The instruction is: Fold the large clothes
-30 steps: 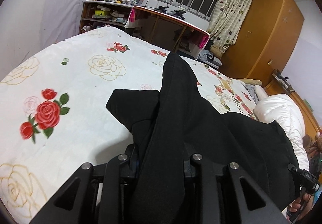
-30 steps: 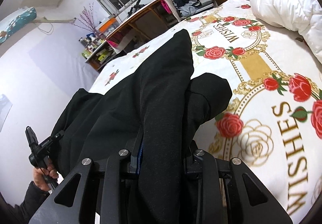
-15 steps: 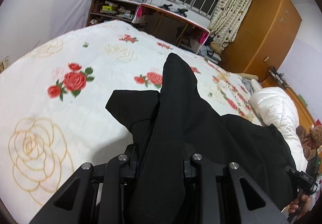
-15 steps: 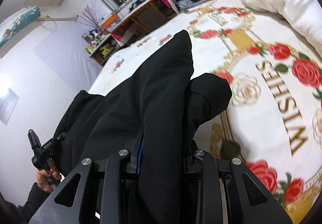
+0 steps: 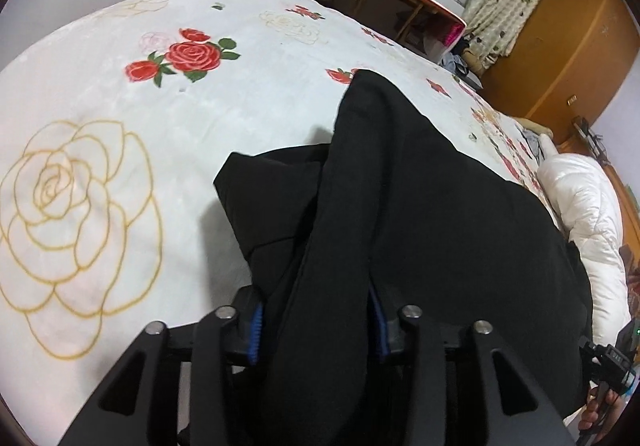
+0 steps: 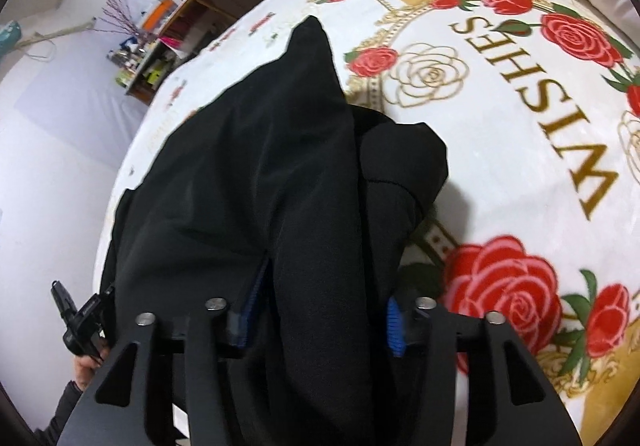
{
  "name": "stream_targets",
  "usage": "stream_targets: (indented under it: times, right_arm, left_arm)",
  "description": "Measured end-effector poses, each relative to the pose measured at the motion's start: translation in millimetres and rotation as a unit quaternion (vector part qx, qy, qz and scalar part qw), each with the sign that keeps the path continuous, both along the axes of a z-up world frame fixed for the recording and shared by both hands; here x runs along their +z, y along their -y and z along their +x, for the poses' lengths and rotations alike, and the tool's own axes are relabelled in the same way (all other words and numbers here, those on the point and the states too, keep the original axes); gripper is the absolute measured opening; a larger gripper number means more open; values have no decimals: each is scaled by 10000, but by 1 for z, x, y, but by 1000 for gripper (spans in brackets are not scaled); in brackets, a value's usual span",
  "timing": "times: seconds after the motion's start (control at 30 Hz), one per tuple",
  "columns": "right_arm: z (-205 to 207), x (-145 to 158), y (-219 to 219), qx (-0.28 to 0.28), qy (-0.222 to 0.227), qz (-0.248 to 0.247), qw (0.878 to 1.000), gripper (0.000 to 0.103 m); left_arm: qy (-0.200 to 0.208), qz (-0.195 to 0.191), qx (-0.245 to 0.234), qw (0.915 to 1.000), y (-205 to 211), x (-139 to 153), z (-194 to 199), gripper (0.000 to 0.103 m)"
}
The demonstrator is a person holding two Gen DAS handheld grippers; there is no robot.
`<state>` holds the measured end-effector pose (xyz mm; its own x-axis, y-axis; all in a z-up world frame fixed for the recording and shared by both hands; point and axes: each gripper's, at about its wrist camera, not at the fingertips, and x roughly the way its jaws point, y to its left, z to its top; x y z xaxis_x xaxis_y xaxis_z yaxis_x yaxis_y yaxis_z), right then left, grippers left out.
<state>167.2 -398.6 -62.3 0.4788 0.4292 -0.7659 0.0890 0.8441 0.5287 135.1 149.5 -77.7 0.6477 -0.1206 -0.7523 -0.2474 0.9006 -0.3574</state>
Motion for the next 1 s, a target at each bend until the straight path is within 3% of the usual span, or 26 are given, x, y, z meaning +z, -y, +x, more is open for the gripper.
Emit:
stream_targets:
  times: [0.2, 0.37, 0.5, 0.6, 0.67, 0.87, 1.0]
  right_arm:
    - [-13, 25, -2, -65, 138, -760, 9970, 57]
    - [-28, 57, 10, -442, 586, -1235, 9896, 58]
    - [-24, 71, -4, -403, 921, -1250, 9870, 58]
    - [-9, 66, -26, -191, 955, -1369, 9858, 58]
    - [3, 58, -42, -44, 944, -1452, 9849, 47]
    - [38, 20, -56, 63, 625, -1807, 9815, 41]
    - [53, 0, -56, 72, 585, -1935, 9793, 39]
  left_arm:
    - [-67, -301, 107, 9995, -13, 15, -14, 54]
    - [308, -69, 258, 9992, -23, 43, -33, 57]
    - [518, 16, 104, 9986, -13, 60, -21, 58]
    - [630, 85, -198, 9978, 10, 65, -3, 58]
    - [655, 182, -394, 9969, 25, 64, 13, 58]
    - [295, 438, -451, 9976, 40, 27, 54, 58]
    - [379, 753, -530, 9950, 45, 12, 60, 57]
